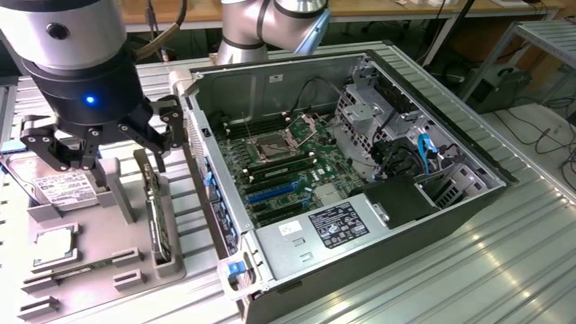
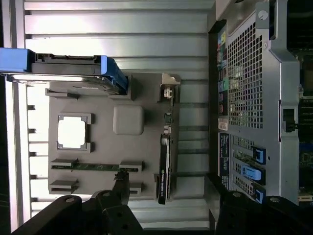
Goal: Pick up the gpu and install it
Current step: 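Pick up the gpu and move the gpu toward the slot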
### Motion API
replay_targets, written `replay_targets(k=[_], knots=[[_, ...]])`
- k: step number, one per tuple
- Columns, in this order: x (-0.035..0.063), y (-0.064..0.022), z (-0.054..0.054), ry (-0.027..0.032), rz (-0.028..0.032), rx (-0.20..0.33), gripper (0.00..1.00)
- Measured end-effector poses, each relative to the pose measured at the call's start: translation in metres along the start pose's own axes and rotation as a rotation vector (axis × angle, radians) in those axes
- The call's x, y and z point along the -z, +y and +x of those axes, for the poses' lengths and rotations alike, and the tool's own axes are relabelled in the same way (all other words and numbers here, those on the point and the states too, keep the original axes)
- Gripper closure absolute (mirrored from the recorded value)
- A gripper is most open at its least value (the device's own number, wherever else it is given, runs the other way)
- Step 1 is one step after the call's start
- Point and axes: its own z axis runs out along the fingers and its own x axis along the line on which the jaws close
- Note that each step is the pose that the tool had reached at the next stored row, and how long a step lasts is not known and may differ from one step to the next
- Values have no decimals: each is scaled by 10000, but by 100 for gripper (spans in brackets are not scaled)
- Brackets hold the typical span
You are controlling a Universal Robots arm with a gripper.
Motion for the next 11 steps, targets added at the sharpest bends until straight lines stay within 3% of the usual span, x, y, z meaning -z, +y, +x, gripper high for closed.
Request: replay_targets(k=[11], knots=[[-363,-58,-11,-1,-1,3,28]])
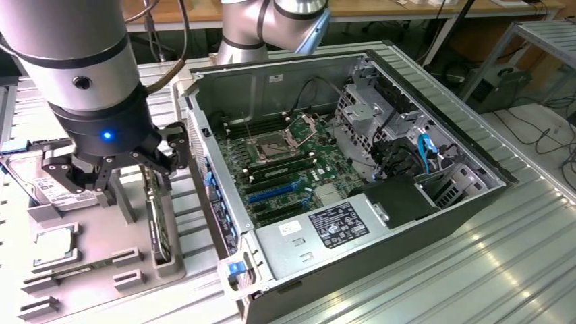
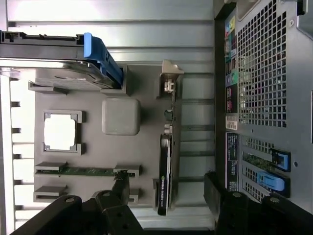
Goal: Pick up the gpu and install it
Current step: 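Pick up the gpu and move the gpu toward the slot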
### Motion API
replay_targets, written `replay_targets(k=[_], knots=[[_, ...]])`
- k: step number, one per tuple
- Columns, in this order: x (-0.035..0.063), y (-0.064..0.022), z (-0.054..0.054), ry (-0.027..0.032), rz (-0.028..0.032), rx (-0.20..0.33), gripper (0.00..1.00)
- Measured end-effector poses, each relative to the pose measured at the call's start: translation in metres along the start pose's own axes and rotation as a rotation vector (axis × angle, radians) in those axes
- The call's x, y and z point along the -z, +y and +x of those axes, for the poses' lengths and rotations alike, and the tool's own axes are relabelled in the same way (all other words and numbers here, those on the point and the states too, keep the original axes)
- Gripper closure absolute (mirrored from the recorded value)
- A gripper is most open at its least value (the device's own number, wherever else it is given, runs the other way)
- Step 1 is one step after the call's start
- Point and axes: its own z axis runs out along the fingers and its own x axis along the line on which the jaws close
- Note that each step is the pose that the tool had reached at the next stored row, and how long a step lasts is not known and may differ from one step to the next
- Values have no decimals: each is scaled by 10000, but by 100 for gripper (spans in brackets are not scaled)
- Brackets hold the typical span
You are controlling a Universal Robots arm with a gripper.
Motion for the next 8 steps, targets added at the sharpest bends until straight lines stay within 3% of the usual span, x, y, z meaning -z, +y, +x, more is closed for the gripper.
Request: replay_targets(k=[8], knots=[[-264,-11,-5,0,0,0,28]])
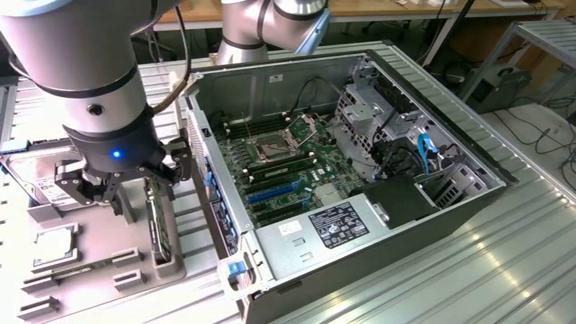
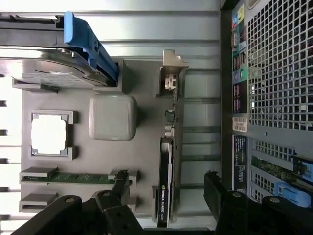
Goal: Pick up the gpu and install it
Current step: 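Pick up the gpu and move the gpu toward the slot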
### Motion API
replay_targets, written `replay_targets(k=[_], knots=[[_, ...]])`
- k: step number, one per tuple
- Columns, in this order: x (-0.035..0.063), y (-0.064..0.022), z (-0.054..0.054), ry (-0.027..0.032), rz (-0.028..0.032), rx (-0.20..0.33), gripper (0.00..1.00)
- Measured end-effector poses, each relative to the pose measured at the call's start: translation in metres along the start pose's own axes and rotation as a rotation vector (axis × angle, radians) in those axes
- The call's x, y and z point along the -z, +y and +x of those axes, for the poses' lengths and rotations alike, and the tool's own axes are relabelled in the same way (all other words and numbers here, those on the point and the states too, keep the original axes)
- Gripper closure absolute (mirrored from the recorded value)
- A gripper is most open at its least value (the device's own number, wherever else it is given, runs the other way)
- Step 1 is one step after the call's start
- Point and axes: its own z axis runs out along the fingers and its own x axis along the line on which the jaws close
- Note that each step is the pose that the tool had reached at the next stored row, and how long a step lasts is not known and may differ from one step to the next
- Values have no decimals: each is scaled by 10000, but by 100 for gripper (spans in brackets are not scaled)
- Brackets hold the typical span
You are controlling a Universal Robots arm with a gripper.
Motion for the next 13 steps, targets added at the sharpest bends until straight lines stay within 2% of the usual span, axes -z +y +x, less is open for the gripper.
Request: replay_targets(k=[5,6,8,13], knots=[[-200,-8,3,1,0,0,28],[-246,20,-1,2,2,-1,28],[-295,63,0,-3,-1,-1,28],[-386,61,2,-4,9,-115,28]])
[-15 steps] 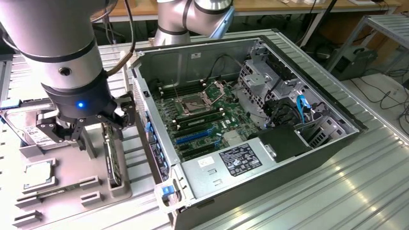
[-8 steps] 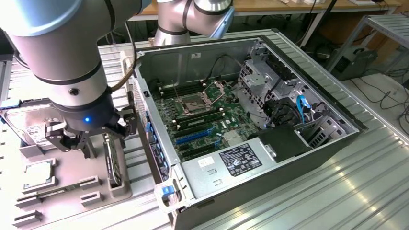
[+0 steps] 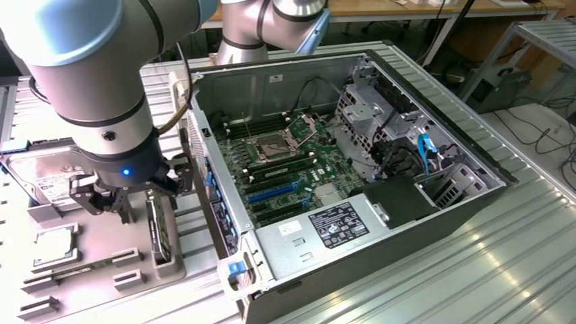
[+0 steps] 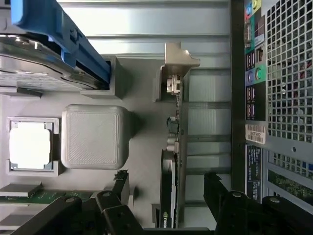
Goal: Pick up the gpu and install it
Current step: 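Pick up the gpu and move the gpu toward the slot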
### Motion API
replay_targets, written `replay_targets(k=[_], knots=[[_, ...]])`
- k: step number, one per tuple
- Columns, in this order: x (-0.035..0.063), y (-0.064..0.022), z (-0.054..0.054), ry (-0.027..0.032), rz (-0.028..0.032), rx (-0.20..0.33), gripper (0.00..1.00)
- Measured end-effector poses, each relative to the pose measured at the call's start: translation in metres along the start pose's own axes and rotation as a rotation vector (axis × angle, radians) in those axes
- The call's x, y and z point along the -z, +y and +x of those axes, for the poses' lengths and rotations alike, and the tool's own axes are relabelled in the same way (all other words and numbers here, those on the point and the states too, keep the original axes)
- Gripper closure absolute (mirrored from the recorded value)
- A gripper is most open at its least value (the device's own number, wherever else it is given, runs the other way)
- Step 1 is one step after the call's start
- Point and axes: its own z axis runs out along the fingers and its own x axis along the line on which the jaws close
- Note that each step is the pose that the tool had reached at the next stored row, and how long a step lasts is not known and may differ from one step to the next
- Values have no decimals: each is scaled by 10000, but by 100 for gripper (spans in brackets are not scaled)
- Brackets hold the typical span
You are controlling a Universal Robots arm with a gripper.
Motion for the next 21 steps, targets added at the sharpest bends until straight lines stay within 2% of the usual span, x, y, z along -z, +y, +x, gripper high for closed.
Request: replay_targets(k=[10,11,12,13,16,17,18,19,20,21], knots=[[-247,-37,-39,10,3,41,28],[-254,-37,-38,10,41,42,28],[-255,-37,-38,9,132,44,28],[-256,-38,-39,8,151,44,28],[-256,-38,-39,7,153,45,28],[-257,-37,-39,7,153,44,29],[-257,-37,-39,7,153,44,36],[-257,-37,-38,7,152,44,36],[-257,-37,-38,7,153,44,48],[-258,-37,-39,7,153,44,48]])
